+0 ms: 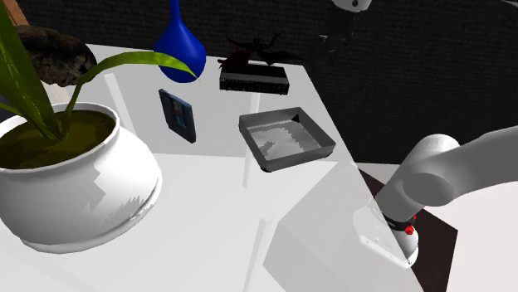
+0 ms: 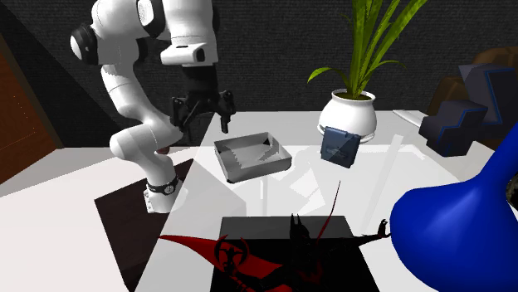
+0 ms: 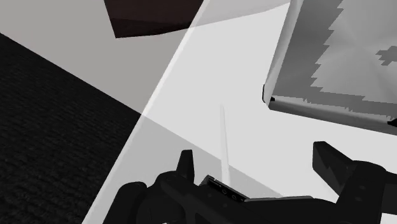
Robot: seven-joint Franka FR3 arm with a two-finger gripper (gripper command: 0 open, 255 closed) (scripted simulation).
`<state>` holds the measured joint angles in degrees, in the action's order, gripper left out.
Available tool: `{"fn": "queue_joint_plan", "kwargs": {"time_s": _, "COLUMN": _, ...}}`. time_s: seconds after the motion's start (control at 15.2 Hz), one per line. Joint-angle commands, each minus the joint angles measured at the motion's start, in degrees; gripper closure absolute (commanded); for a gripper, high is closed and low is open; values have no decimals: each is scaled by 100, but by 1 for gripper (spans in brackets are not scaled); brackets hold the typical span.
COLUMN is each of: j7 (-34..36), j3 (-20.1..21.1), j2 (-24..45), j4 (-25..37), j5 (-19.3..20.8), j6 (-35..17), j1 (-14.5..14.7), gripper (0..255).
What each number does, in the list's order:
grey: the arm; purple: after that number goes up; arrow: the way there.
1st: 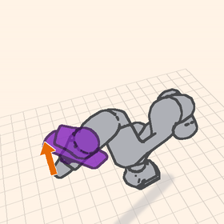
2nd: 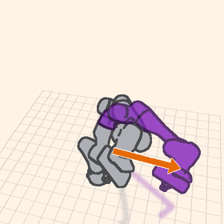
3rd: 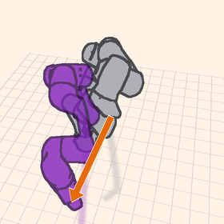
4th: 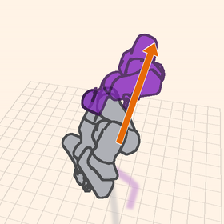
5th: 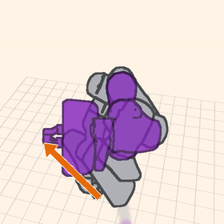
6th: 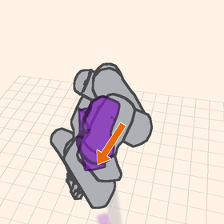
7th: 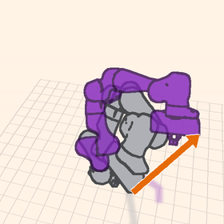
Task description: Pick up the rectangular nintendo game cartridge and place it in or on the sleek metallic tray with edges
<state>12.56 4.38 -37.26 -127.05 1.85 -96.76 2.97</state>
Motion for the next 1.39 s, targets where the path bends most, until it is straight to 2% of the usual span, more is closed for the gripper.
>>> {"fn": "queue_joint_plan", "kwargs": {"time_s": 0.0, "j7": 259, "j3": 218, "j2": 257, "j4": 125, "j5": -110, "j6": -69, "j1": 69, "gripper": 0}}
{"fn": "queue_joint_plan", "kwargs": {"time_s": 0.73, "j7": 1607, "j3": 1313, "j2": 1936, "j4": 1461, "j5": -349, "j6": -117, "j1": 349, "gripper": 0}}
{"fn": "queue_joint_plan", "kwargs": {"time_s": 1.32, "j7": 2799, "j3": 2080, "j2": 3754, "j4": 3205, "j5": 31, "j6": 117, "j1": 694, "gripper": 0}}
